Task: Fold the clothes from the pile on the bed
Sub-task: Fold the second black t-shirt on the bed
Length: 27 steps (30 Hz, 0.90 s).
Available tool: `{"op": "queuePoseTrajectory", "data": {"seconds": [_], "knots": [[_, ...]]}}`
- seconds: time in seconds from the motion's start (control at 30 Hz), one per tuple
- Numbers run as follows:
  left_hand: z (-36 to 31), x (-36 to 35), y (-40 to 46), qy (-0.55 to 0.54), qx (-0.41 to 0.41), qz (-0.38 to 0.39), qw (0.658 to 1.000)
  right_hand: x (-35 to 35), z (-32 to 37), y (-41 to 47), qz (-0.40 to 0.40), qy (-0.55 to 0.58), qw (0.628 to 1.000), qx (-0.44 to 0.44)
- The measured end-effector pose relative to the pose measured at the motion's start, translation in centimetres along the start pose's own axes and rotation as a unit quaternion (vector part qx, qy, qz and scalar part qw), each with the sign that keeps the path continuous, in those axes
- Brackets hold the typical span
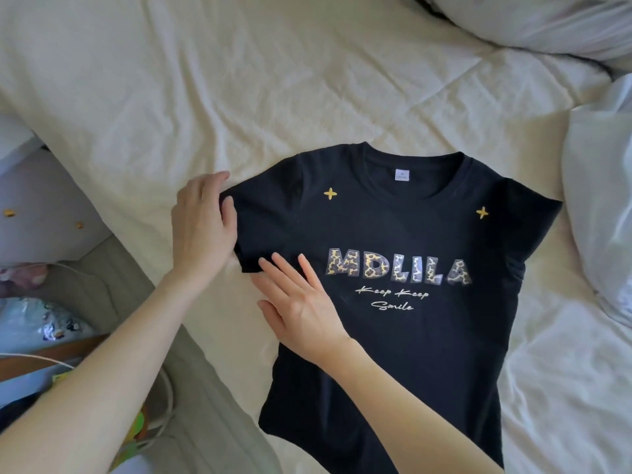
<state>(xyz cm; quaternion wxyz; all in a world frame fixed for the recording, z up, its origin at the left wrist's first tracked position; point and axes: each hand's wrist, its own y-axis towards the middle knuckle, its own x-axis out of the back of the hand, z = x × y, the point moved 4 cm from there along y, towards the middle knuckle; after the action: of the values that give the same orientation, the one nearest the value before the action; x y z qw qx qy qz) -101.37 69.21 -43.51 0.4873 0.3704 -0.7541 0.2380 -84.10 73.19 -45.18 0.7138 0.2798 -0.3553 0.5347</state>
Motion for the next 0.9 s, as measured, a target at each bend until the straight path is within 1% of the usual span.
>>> {"op": "queuePoseTrajectory", "data": {"seconds": [0.03, 0.07, 0.1, 0.13, 0.17, 0.23, 0.27, 0.3, 0.33, 0.37, 0.4, 0.43, 0.47, 0.5, 0.53, 0.57, 0.6, 0.63, 0.7, 0.73, 0.77, 0.8, 0.83, 0.87, 0.9], "knots": [[-1.1, -0.3, -1.5, 0.027, -0.051, 0.002, 0.998, 0.9, -0.5, -1.1, -0.009, 0.011, 1.0, -0.019], [-2.2, -0.9, -3.0, 0.056, -0.101, 0.023, 0.993, 1.9, -1.3, -2.4, -0.026, 0.018, 0.998, -0.045], [-3.0, -1.7, -4.5, 0.086, -0.139, 0.059, 0.985, 3.1, -2.5, -3.8, -0.045, 0.019, 0.996, -0.078], [-3.5, -2.6, -5.7, 0.116, -0.154, 0.096, 0.977, 4.4, -3.9, -5.3, -0.071, 0.012, 0.991, -0.115], [-3.8, -3.3, -6.6, 0.138, -0.143, 0.126, 0.972, 6.0, -5.7, -6.8, -0.103, 0.001, 0.983, -0.154], [-4.3, -4.2, -7.4, 0.16, -0.083, 0.155, 0.971, 9.1, -9.5, -10.1, -0.173, -0.015, 0.955, -0.239], [-4.8, -4.3, -7.4, 0.163, -0.058, 0.15, 0.973, 10.6, -11.5, -11.6, -0.206, -0.009, 0.934, -0.291], [-5.7, -4.5, -7.4, 0.163, -0.047, 0.138, 0.976, 11.8, -13.5, -12.9, -0.235, 0.011, 0.904, -0.358], [-6.9, -4.8, -7.5, 0.165, -0.054, 0.129, 0.976, 12.7, -15.5, -14.1, -0.26, 0.04, 0.861, -0.436], [-8.4, -5.3, -7.8, 0.168, -0.077, 0.126, 0.975, 13.2, -17.5, -15.1, -0.272, 0.082, 0.807, -0.518], [-10.1, -6.0, -8.2, 0.168, -0.11, 0.131, 0.971, 13.3, -19.5, -15.8, -0.262, 0.143, 0.744, -0.598], [-11.6, -6.9, -8.8, 0.168, -0.141, 0.149, 0.964, 13.1, -21.1, -16.1, -0.23, 0.231, 0.676, -0.661], [-12.9, -8.0, -9.4, 0.171, -0.161, 0.18, 0.955, 12.7, -22.3, -15.9, -0.186, 0.338, 0.608, -0.694], [-13.8, -9.2, -10.0, 0.179, -0.169, 0.214, 0.945, 12.6, -23.0, -15.5, -0.152, 0.45, 0.54, -0.695], [-14.2, -10.4, -10.5, 0.19, -0.167, 0.241, 0.937, 12.7, -23.5, -14.9, -0.131, 0.543, 0.481, -0.676], [-14.4, -11.4, -10.8, 0.201, -0.155, 0.259, 0.932, 13.0, -23.9, -14.3, -0.128, 0.609, 0.435, -0.651], [-14.3, -12.1, -11.0, 0.208, -0.143, 0.268, 0.93, 13.6, -24.1, -13.9, -0.142, 0.65, 0.401, -0.63], [-14.2, -12.4, -11.0, 0.211, -0.134, 0.272, 0.929, 14.2, -24.1, -13.5, -0.164, 0.676, 0.376, -0.613], [-14.2, -12.4, -10.9, 0.211, -0.131, 0.275, 0.929, 15.2, -24.1, -13.1, -0.239, 0.711, 0.335, -0.571], [-14.2, -12.2, -10.8, 0.212, -0.134, 0.278, 0.927, 15.6, -24.1, -13.2, -0.288, 0.717, 0.328, -0.543], [-14.2, -12.1, -10.7, 0.213, -0.136, 0.282, 0.926, 16.0, -24.1, -13.7, -0.34, 0.699, 0.347, -0.524], [-14.2, -11.9, -10.7, 0.214, -0.136, 0.287, 0.924, 16.6, -24.1, -14.6, -0.391, 0.65, 0.391, -0.521], [-14.2, -11.8, -10.6, 0.214, -0.132, 0.293, 0.922, 17.1, -23.9, -15.7, -0.426, 0.582, 0.447, -0.528], [-14.5, -11.7, -10.5, 0.216, -0.124, 0.297, 0.922, 17.4, -23.5, -16.8, -0.442, 0.519, 0.495, -0.538], [-15.0, -11.6, -10.5, 0.216, -0.115, 0.294, 0.924, 17.4, -23.4, -17.9, -0.446, 0.479, 0.52, -0.549]]}}
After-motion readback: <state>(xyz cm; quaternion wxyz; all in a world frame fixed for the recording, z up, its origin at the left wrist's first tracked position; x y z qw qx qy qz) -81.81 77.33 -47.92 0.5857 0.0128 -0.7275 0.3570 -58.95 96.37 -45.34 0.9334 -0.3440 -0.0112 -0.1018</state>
